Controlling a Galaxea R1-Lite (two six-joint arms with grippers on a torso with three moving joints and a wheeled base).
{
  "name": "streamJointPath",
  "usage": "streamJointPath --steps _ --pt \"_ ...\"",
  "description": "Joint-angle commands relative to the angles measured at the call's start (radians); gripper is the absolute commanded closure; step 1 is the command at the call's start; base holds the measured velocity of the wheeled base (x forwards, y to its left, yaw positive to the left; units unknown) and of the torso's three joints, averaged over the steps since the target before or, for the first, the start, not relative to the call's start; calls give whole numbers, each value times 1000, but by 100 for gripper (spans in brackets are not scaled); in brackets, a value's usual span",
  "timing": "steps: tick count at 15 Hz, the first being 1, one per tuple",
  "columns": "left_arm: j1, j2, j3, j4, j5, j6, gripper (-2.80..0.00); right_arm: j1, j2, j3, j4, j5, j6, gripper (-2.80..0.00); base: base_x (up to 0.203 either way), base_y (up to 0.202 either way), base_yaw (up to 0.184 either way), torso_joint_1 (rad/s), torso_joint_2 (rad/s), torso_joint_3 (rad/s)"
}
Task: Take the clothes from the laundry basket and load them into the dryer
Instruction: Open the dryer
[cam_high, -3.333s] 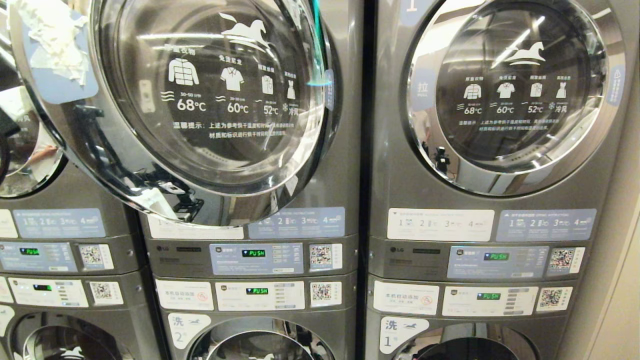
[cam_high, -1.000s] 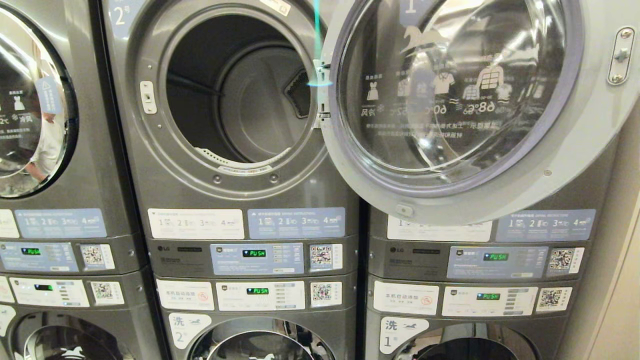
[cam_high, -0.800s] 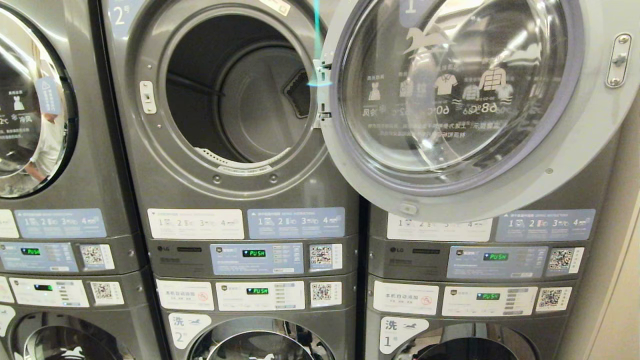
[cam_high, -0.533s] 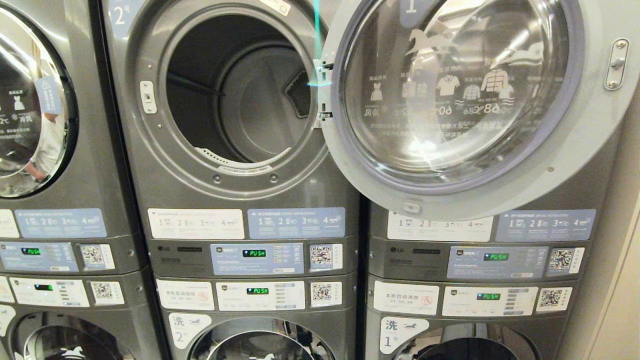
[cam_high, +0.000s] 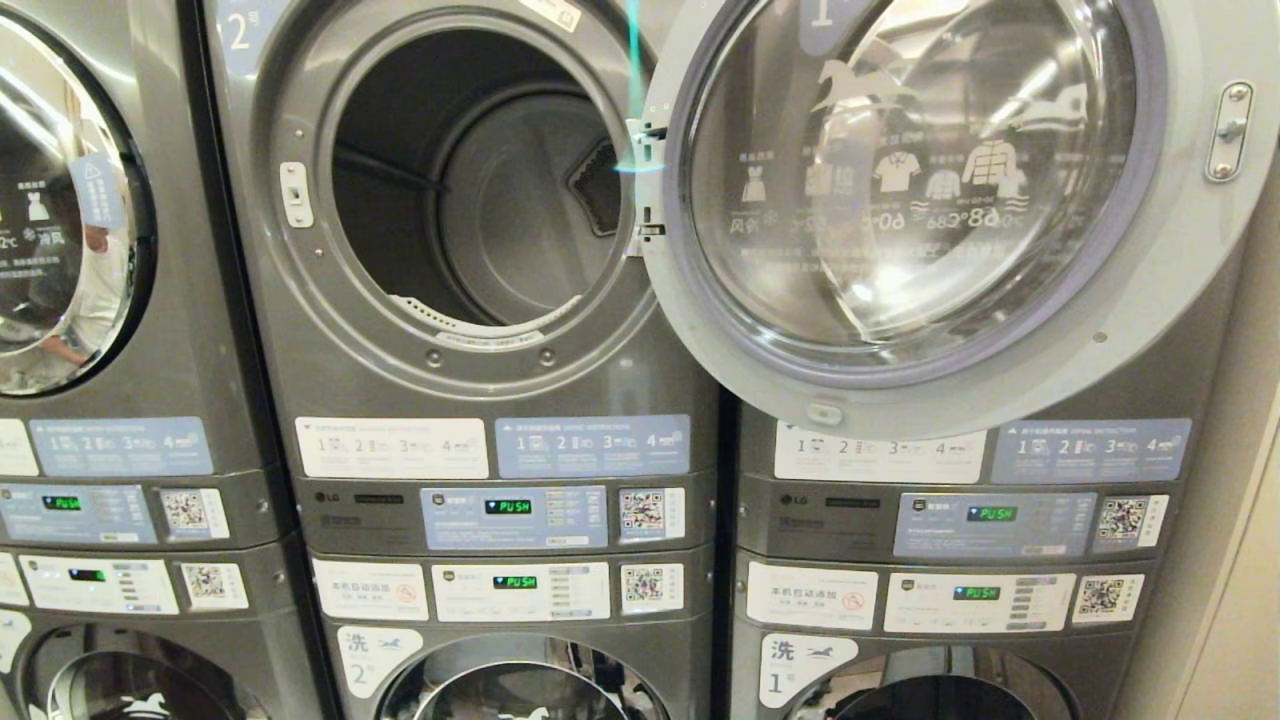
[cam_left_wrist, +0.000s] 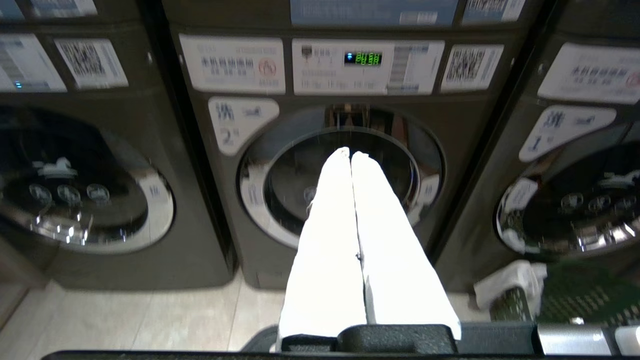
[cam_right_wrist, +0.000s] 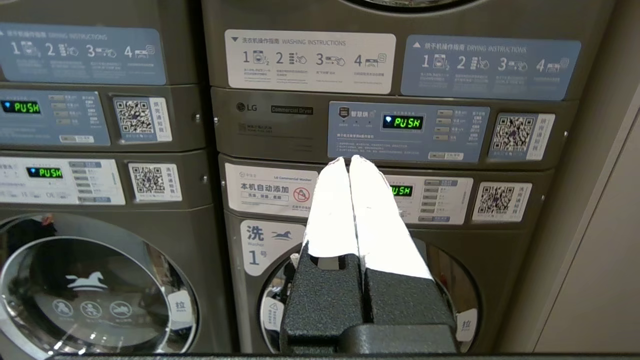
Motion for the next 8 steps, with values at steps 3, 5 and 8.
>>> streamJointPath --steps 3,5,8 --pt "23 -193 24 -41 -13 9 0 0 0 -53 -45 64 -72 0 0 0 0 0 0 0" --pt "26 -187 114 -293 -26 61 0 0 34 -172 -58 147 -82 0 0 0 0 0 0 0" --pt "27 -185 133 -299 -63 112 0 1 304 -300 -133 174 -78 0 0 0 0 0 0 0"
